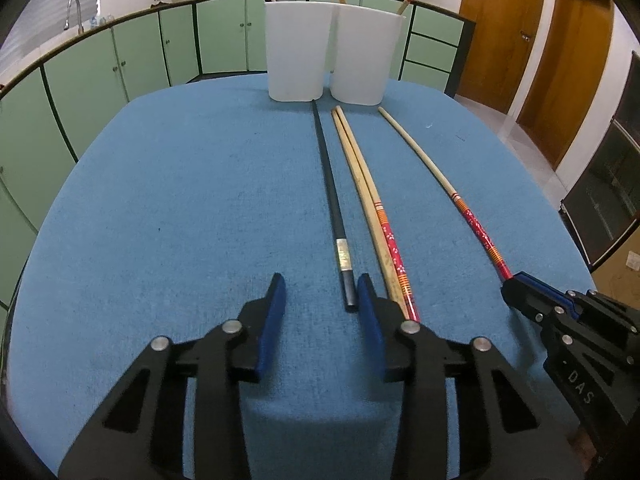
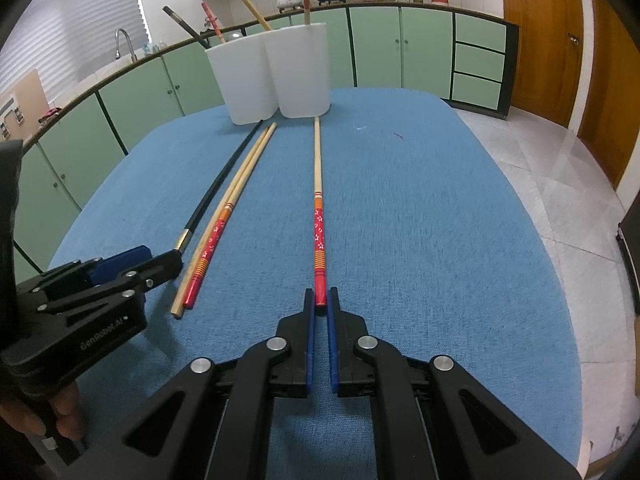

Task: Organize utensils
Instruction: 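Close the right tool on a red-patterned chopstick while the left tool closes on the black chopstick, then lift both chopsticks upright and lower them into the white holder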

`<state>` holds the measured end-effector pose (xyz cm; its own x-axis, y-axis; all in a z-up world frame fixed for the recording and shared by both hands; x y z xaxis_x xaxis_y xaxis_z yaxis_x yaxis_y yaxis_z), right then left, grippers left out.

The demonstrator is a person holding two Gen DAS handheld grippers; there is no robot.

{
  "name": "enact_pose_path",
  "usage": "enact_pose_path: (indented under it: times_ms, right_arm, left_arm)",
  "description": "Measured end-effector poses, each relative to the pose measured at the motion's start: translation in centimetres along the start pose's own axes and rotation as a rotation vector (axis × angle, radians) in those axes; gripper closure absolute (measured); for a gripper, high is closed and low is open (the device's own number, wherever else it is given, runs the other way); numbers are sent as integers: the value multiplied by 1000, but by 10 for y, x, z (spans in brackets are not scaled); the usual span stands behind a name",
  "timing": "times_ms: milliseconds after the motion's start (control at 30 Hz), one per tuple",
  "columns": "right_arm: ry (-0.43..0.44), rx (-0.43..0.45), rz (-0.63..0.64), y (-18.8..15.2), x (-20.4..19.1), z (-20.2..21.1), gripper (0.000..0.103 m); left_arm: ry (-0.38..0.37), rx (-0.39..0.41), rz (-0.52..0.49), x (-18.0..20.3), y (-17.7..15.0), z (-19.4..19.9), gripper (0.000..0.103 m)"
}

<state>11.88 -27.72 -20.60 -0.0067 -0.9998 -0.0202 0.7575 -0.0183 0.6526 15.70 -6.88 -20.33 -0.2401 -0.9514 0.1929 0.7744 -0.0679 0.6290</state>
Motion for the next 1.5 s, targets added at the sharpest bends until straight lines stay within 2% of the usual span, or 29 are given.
enact_pose_path:
  times_ms: [100,467,567,767,967,1167,1333,1500]
  right_arm:
    - [-3,0,1,-1,-1,0,97]
    - [5,-2,-18,0,0,-2,97]
    - [13,-2,-34,0,2,-2,97]
    - [9,22,-27,0,6,9,97]
    - [-37,106,16,16,15,41,97]
    - [-51,218,36,48,24,84,97]
    - [-15,284,15,74,32,110,97]
    - [23,326,-15,101,36,125,97]
  left_arm:
    - [-4,-2,-12,3,0,-1,76]
    - [7,3,9,4,0,-2,77]
    - [-7,6,15,5,0,-1,97]
    - [-28,3,34,1,-1,8,97]
    - [2,90,-20,3,11,47,97]
    - [15,216,-64,9,40,95,97]
    - [-2,288,-71,11,66,119,97]
    - [-29,326,-66,13,93,129,97]
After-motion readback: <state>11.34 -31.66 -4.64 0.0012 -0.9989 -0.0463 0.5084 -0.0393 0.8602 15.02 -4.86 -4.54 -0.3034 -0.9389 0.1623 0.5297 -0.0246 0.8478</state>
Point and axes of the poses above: each gripper's, at about its wrist camera, not at the fingertips, and z roughly against the way its jaws point, x to its right, y to its top, the point moved 4 cm from there along -z, roughly the way its jaws point, and after that the axes turned 10 degrees about -y, right-handed, at the moved point
